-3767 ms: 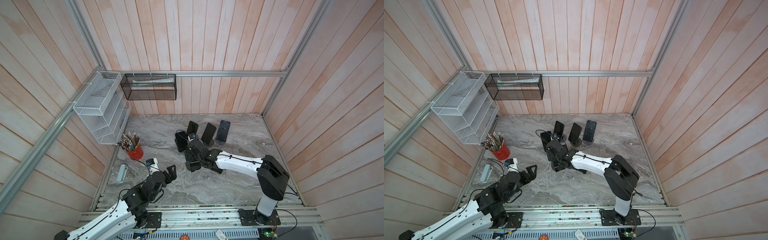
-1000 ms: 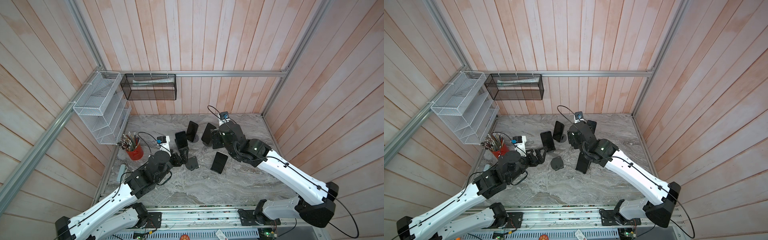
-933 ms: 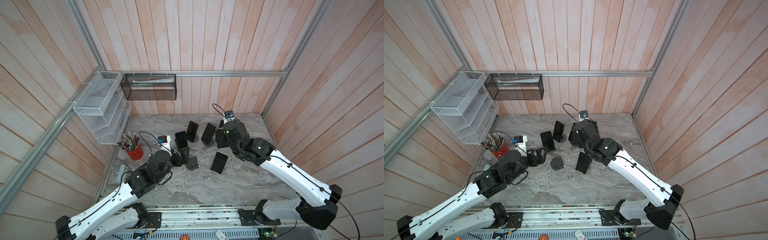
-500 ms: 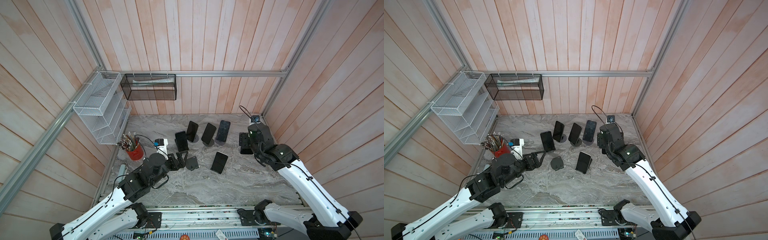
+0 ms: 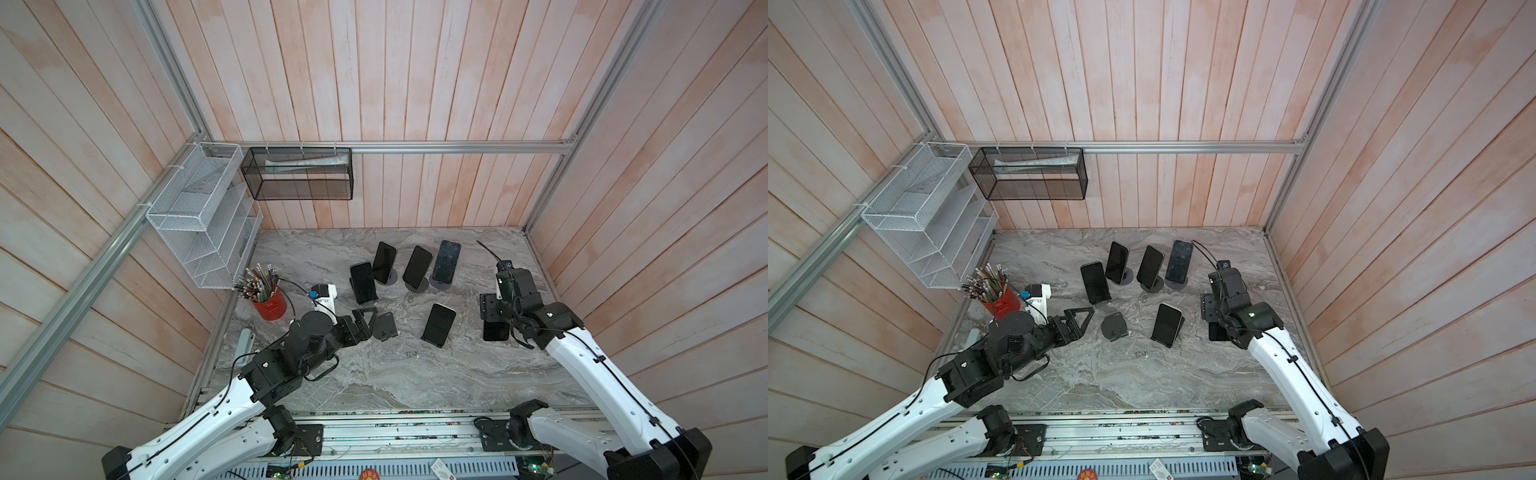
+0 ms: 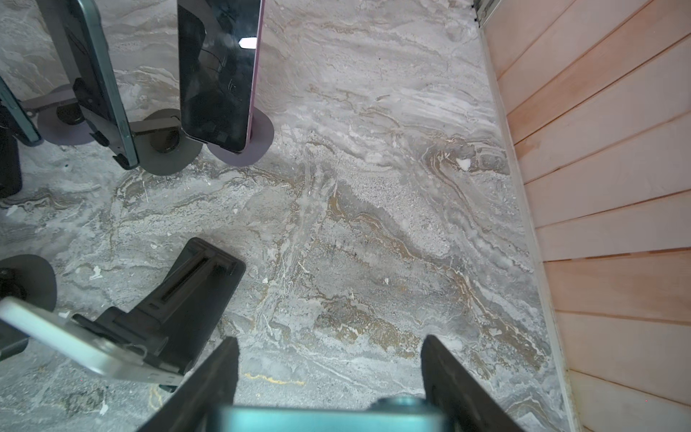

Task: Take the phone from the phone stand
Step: 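Carry the teal phone toward the table edge nearest the right arm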

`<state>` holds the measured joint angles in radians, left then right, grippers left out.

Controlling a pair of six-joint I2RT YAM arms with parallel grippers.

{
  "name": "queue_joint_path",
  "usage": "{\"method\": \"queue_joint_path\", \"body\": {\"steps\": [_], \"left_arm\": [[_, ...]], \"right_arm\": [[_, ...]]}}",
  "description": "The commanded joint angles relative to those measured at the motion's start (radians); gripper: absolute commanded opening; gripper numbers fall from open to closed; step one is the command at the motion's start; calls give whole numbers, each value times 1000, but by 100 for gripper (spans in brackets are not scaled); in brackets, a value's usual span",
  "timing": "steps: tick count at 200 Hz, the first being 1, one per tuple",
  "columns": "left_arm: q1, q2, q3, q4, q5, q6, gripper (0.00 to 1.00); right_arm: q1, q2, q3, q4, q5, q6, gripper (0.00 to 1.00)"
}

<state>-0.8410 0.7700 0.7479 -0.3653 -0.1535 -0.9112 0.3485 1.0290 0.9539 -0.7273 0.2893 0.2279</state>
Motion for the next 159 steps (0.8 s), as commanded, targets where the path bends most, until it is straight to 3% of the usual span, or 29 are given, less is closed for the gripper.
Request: {"method": "queue_joint_path", "body": {"steps": [1,51,159], "left_arm": [[1,-26,-18,49,16,-50,97],[3,-69,-68,69,-20,-75,97],[42,48,-87,216,-9,29,98]], "right_arm": [[-32,-10,-26,61,-76,-34,73],[-100,109,-43,126,-167,-38,72],[-177,366,-31,190,-287,-83,71]]}}
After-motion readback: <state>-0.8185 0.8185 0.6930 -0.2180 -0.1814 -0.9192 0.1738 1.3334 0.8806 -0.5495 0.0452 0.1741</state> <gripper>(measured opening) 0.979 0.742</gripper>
